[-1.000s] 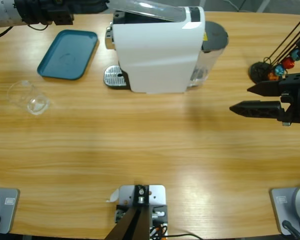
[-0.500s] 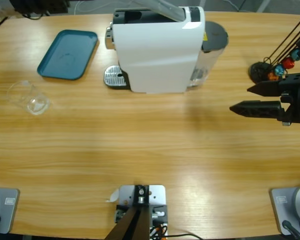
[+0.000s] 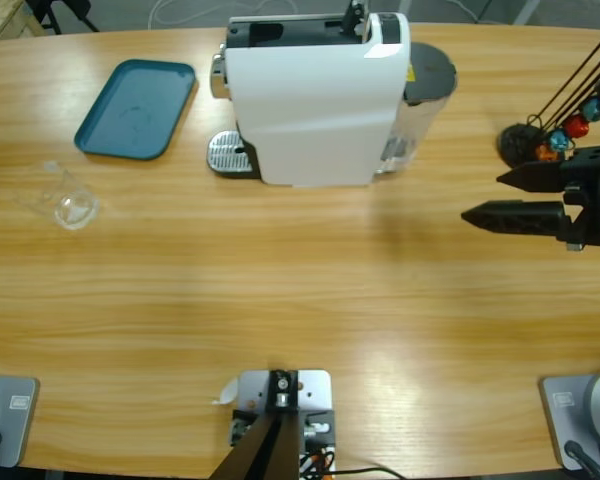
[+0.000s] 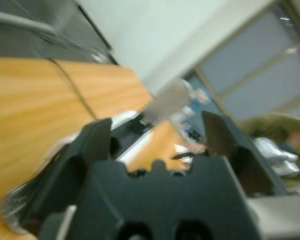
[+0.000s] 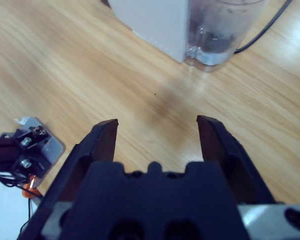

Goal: Pour coffee

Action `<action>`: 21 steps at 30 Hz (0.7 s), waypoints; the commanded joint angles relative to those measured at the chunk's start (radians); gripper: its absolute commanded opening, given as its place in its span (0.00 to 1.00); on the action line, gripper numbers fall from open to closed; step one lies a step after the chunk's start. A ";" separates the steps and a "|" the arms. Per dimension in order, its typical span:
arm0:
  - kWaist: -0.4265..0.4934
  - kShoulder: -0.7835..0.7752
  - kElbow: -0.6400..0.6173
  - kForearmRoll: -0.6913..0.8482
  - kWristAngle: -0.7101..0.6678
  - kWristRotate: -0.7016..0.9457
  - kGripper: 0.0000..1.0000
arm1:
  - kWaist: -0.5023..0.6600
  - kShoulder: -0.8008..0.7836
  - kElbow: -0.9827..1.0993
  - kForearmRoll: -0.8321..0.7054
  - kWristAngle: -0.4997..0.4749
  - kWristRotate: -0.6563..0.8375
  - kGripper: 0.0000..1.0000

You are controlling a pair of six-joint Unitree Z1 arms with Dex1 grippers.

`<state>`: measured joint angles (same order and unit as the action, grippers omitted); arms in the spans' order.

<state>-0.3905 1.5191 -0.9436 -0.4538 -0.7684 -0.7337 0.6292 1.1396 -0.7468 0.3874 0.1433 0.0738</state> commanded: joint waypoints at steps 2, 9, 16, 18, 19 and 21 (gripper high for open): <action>-0.125 -0.360 0.037 0.648 0.597 0.426 0.81 | 0.010 -0.085 0.038 0.010 -0.092 0.038 0.69; -0.160 -0.495 0.043 0.811 0.812 0.536 0.87 | 0.009 -0.142 0.032 0.005 -0.086 0.050 0.94; -0.284 -0.477 0.074 0.788 0.867 0.607 0.86 | -0.061 -0.193 -0.003 0.055 -0.174 0.143 0.94; -0.316 -0.467 0.086 0.788 0.904 0.626 0.86 | -0.122 -0.212 -0.019 0.060 -0.230 0.174 0.94; -0.327 -0.459 0.094 0.789 0.913 0.629 0.86 | -0.143 -0.216 -0.036 0.066 -0.268 0.190 0.93; -0.349 -0.454 0.111 0.790 0.951 0.615 0.86 | -0.173 -0.211 -0.078 0.076 -0.331 0.224 0.87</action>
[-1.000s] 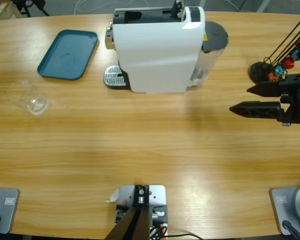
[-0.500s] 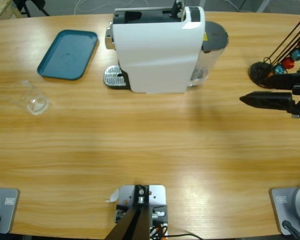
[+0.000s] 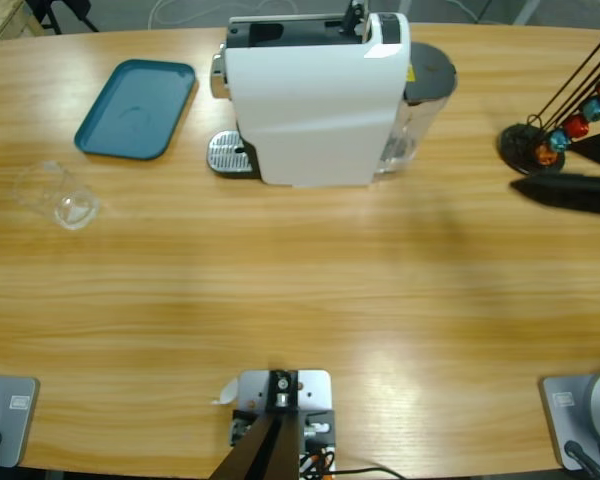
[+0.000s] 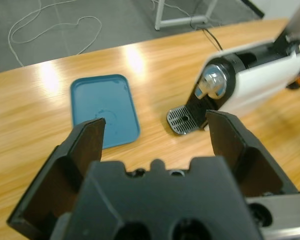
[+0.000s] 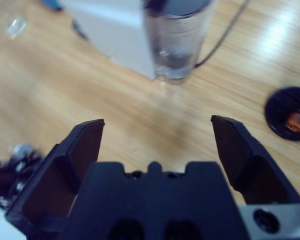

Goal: Pour coffee

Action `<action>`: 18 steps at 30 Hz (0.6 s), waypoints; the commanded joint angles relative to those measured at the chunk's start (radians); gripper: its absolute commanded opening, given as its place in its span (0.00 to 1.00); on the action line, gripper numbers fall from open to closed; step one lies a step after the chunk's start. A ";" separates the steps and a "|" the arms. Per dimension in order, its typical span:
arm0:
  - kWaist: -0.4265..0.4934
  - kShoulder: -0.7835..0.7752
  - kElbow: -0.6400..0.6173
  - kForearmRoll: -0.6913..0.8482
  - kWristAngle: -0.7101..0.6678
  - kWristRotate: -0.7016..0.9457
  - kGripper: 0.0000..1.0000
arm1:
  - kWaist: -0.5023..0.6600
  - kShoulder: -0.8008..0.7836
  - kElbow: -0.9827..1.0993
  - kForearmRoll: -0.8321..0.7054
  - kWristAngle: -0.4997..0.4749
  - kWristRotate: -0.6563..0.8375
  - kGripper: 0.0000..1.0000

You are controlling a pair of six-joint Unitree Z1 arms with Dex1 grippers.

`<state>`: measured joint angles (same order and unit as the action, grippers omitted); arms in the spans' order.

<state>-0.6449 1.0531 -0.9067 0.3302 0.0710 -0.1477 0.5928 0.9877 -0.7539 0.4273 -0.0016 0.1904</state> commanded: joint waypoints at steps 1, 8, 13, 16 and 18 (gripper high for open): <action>-0.102 0.007 0.081 0.008 0.134 0.016 0.86 | -0.149 -0.054 -0.089 0.035 -0.206 0.122 0.85; -0.102 -0.062 0.156 0.030 0.139 -0.038 0.93 | -0.245 0.000 -0.064 -0.029 -0.236 0.114 0.83; -0.102 -0.039 0.178 0.030 0.139 -0.041 0.93 | -0.279 0.004 0.010 -0.095 -0.244 0.080 0.72; -0.102 0.000 0.187 0.027 0.139 -0.056 0.94 | -0.292 0.027 0.034 -0.130 -0.245 0.062 0.72; -0.102 0.007 0.196 0.020 0.139 -0.059 0.95 | -0.295 0.046 0.041 -0.152 -0.247 0.050 0.72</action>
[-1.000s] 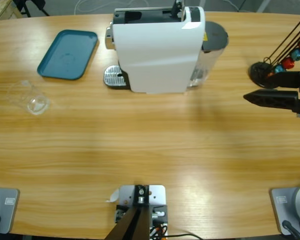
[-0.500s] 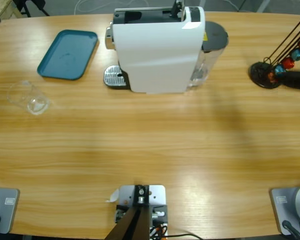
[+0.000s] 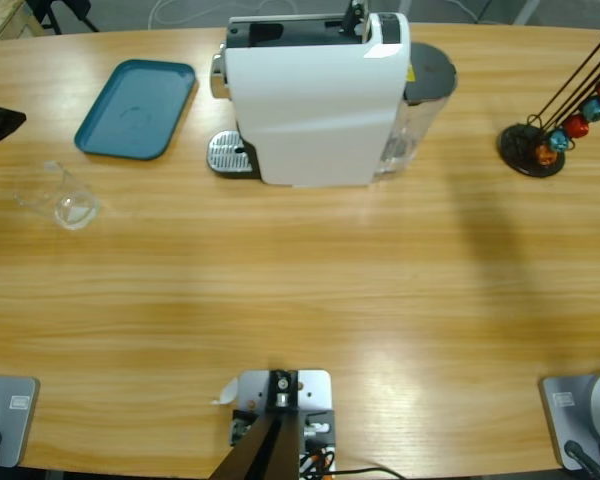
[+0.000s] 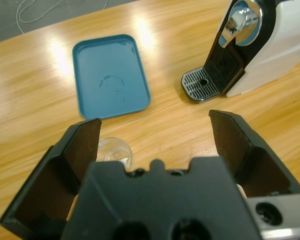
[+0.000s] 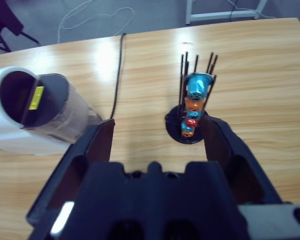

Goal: Pour coffee

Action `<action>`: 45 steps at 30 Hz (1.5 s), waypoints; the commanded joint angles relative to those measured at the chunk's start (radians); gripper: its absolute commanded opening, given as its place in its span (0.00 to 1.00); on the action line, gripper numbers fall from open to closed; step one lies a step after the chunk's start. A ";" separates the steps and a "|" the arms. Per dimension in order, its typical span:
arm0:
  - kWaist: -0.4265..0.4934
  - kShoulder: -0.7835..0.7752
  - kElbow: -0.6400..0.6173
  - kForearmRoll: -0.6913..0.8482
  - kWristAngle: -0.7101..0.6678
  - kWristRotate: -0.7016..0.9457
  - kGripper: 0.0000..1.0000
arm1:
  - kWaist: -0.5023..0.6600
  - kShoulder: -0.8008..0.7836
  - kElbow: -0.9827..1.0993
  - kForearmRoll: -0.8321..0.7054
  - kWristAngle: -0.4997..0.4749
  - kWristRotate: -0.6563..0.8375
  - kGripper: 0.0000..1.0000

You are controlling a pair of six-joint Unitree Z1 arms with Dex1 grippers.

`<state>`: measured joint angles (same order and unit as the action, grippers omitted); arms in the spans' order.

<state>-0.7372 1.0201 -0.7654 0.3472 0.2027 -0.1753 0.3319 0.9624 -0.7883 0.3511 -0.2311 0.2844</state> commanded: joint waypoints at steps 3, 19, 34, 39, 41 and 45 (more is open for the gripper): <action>-0.010 0.035 0.064 -0.007 0.009 -0.032 0.95 | -0.034 0.108 0.081 -0.114 -0.025 -0.049 0.72; -0.010 0.052 0.089 -0.042 0.009 -0.032 0.94 | -0.037 0.207 0.077 -0.162 -0.144 -0.050 0.67; -0.010 0.063 0.091 -0.049 0.009 -0.032 0.94 | -0.071 0.260 0.077 -0.201 -0.150 -0.050 0.67; -0.010 0.064 0.092 -0.051 0.011 -0.032 0.94 | -0.081 0.278 0.078 -0.217 -0.151 -0.050 0.64; -0.010 0.064 0.094 -0.051 0.010 -0.032 0.94 | -0.087 0.279 0.078 -0.218 -0.151 -0.049 0.64; -0.010 0.064 0.094 -0.052 0.013 -0.032 0.94 | -0.094 0.283 0.078 -0.218 -0.155 -0.048 0.63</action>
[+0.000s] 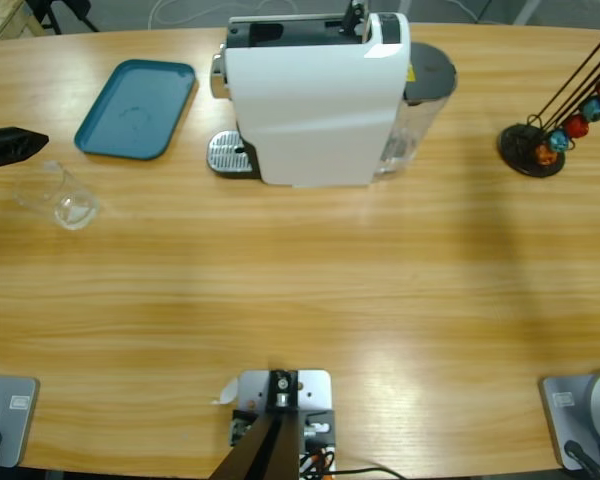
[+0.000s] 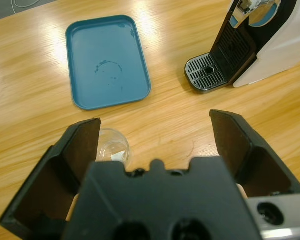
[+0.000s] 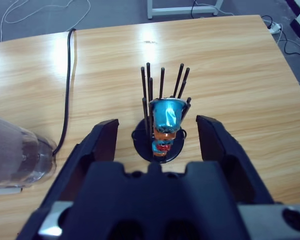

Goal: Pour coffee

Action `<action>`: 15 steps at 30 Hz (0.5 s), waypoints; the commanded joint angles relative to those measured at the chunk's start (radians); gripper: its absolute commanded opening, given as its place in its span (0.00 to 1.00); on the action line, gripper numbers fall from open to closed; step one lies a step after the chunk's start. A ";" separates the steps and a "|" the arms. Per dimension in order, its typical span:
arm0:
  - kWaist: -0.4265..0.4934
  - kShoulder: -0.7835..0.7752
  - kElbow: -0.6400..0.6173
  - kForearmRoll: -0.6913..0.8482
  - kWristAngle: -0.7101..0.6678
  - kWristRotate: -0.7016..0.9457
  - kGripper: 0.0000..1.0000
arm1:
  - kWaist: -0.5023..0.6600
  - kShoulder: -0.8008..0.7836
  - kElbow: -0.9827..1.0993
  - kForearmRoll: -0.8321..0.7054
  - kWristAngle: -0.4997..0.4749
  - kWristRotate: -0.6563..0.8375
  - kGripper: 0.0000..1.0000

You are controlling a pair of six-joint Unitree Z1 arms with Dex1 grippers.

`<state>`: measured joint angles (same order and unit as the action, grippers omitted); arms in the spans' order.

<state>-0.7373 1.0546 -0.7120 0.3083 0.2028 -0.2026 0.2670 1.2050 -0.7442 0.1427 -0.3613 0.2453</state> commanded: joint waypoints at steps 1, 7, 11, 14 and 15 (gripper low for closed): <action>-0.010 0.030 0.040 -0.013 0.014 -0.006 0.94 | -0.031 0.042 0.035 -0.009 -0.025 -0.007 0.63; -0.010 0.030 0.040 -0.014 0.015 -0.006 0.94 | -0.032 0.049 0.045 -0.011 -0.028 0.001 0.60; -0.010 0.029 0.040 -0.014 0.015 -0.006 0.94 | -0.034 0.062 0.042 -0.016 -0.027 0.002 0.60; -0.010 0.030 0.040 -0.014 0.015 -0.006 0.94 | -0.034 0.064 0.040 -0.020 -0.026 0.002 0.60; -0.010 0.030 0.040 -0.014 0.015 -0.006 0.94 | -0.035 0.065 0.038 -0.020 -0.026 0.002 0.60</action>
<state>-0.7373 1.0547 -0.7118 0.3069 0.2029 -0.2026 0.2454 1.2404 -0.7350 0.1390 -0.3673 0.2455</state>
